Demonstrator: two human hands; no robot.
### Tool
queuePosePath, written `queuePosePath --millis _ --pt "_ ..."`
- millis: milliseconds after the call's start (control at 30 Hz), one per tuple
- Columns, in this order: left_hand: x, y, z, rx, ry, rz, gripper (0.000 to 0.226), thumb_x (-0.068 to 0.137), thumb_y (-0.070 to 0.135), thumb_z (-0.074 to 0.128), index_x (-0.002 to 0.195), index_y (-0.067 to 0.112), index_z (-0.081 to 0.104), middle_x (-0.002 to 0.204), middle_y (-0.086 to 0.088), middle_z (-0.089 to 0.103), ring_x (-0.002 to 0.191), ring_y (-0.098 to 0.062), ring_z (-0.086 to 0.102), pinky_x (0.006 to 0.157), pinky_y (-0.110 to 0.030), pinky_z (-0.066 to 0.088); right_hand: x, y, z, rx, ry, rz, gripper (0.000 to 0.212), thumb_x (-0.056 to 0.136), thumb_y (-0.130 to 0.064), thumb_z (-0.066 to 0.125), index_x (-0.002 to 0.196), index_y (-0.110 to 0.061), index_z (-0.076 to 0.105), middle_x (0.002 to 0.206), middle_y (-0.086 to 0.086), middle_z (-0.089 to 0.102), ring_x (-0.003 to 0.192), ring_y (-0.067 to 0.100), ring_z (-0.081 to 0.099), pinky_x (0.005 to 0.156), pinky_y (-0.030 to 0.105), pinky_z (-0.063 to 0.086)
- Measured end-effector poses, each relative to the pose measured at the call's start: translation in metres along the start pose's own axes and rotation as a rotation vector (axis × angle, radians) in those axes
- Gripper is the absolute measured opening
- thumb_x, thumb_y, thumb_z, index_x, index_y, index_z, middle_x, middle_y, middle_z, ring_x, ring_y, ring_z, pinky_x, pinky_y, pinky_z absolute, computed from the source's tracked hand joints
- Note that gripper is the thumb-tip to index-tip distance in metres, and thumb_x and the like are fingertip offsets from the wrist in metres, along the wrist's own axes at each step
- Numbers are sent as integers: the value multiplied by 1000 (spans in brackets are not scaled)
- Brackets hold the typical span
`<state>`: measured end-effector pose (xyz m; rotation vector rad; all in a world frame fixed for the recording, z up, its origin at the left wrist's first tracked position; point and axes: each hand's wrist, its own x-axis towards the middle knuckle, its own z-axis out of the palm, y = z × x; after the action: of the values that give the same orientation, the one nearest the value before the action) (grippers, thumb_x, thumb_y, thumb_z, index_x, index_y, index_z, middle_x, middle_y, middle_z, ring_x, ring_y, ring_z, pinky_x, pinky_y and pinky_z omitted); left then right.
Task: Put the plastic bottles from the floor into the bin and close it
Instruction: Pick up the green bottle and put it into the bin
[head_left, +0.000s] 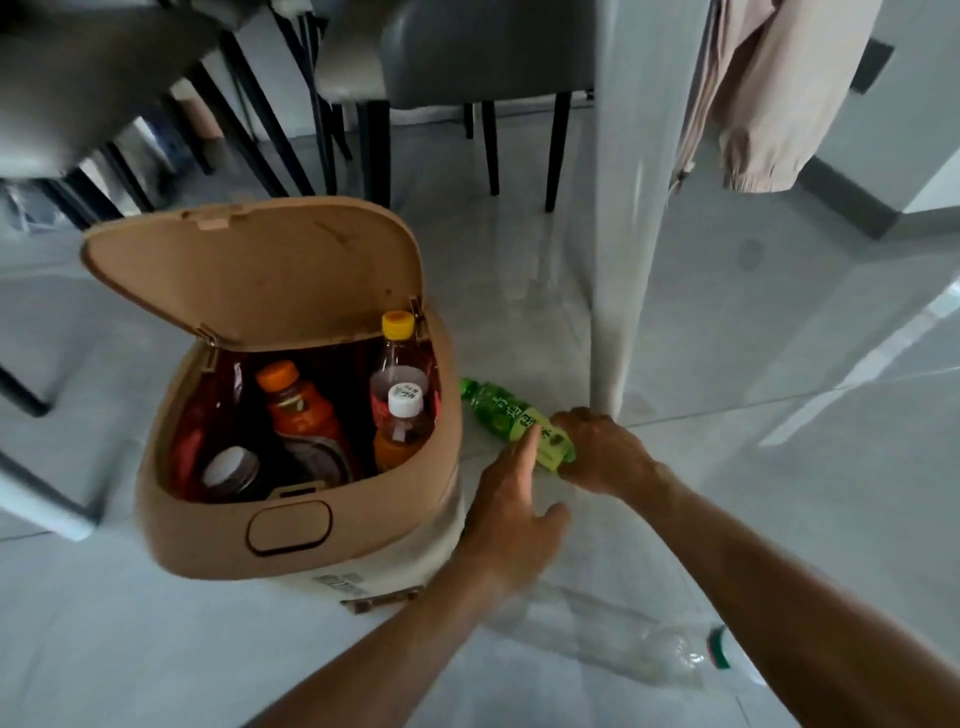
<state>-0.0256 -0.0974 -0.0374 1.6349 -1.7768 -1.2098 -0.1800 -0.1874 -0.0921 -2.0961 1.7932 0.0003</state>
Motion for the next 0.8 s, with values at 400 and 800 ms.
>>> queuePosePath --millis 400,800 --pt "-6 -18 -6 198 -15 68 83 89 26 59 156 33 10 166 4 12 150 -13 12 120 -29 15 -1 -27 58 93 97 275 58 83 -34 68 128 -13 38 122 14 56 110 33 58 88 43 51" --pt "-35 52 -47 300 153 522 56 88 11 57 143 18 48 154 -1 40 142 -14 33 117 -26 25 -79 -52 -11 724 345 416 60 68 -48 61 115 -13 53 108 8 65 102 32 63 75 27 47"
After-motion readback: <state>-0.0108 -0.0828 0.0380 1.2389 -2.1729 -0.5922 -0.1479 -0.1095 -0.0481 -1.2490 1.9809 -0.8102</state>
